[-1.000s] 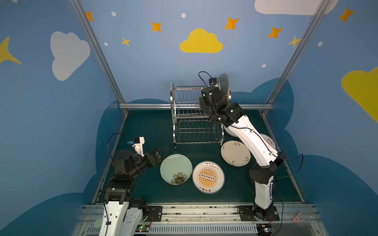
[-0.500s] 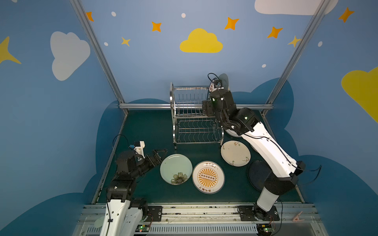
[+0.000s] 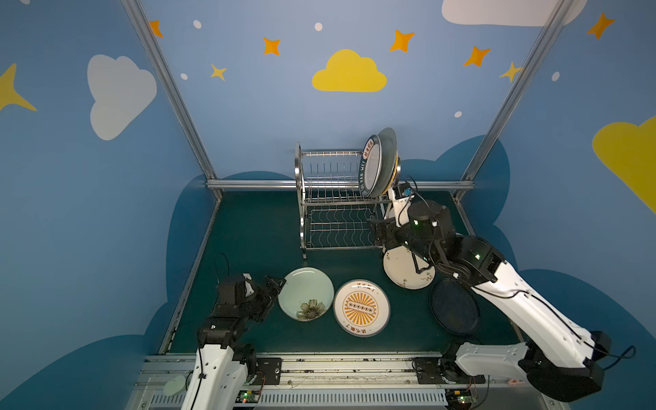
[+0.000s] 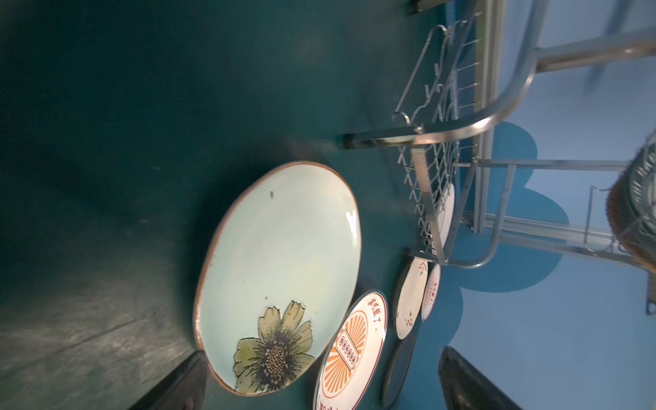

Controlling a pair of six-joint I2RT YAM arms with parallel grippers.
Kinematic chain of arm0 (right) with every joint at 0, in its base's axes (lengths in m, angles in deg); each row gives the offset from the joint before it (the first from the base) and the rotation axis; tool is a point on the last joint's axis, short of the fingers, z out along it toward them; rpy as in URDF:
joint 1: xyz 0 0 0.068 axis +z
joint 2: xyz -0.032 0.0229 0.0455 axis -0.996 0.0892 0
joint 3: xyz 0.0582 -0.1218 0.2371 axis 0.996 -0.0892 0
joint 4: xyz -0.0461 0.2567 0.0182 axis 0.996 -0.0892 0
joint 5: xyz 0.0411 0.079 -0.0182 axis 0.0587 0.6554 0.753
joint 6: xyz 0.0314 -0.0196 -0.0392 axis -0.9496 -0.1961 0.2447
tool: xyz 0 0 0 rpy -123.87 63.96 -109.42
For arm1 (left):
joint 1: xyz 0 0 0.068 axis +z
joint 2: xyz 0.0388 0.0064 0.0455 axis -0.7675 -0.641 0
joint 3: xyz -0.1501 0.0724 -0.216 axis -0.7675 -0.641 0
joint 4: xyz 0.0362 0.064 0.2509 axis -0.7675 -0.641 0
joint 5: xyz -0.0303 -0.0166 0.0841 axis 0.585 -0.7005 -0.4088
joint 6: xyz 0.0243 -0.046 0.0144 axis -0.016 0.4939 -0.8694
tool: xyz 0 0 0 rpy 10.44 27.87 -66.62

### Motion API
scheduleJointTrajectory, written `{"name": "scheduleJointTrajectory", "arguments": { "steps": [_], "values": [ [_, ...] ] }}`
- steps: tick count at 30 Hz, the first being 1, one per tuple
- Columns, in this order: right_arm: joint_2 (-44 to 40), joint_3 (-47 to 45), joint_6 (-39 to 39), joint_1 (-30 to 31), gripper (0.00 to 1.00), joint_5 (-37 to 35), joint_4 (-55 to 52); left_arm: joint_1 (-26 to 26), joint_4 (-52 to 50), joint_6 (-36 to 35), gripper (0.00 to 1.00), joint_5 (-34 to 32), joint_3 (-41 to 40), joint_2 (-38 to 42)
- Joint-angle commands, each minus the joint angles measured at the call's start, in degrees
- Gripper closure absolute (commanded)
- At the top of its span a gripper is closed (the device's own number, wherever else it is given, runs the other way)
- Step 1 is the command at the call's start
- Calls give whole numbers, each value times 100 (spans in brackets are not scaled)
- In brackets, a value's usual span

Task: Load plates into a dish rack
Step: Pick up the plate from the center of the table.

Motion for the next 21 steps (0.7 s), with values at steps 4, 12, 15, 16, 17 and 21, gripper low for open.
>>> {"name": "scheduleJointTrajectory", "arguments": {
  "steps": [4,12,15,16,17,21],
  "values": [
    [-717,-851,-344,35,8,733,346,-355,370,294,6,-584,-298,-293],
    [-1109,-1835,-697,35,8,985,573,-687,1008,466,24,-807,-838,-551],
    [-1163,-2120,-768,35,8,1101,711,-696,1024,399,32,-887,-836,-651],
    [-1150,-2183,-814,36,8,1119,728,-698,1078,384,34,-879,-836,-719],
    [-1138,-2238,-842,41,8,1154,754,-708,1129,372,37,-867,-850,-788],
    [-1093,-2512,-974,38,8,1328,933,-714,1467,301,47,-760,-873,-1190]
  ]
}}
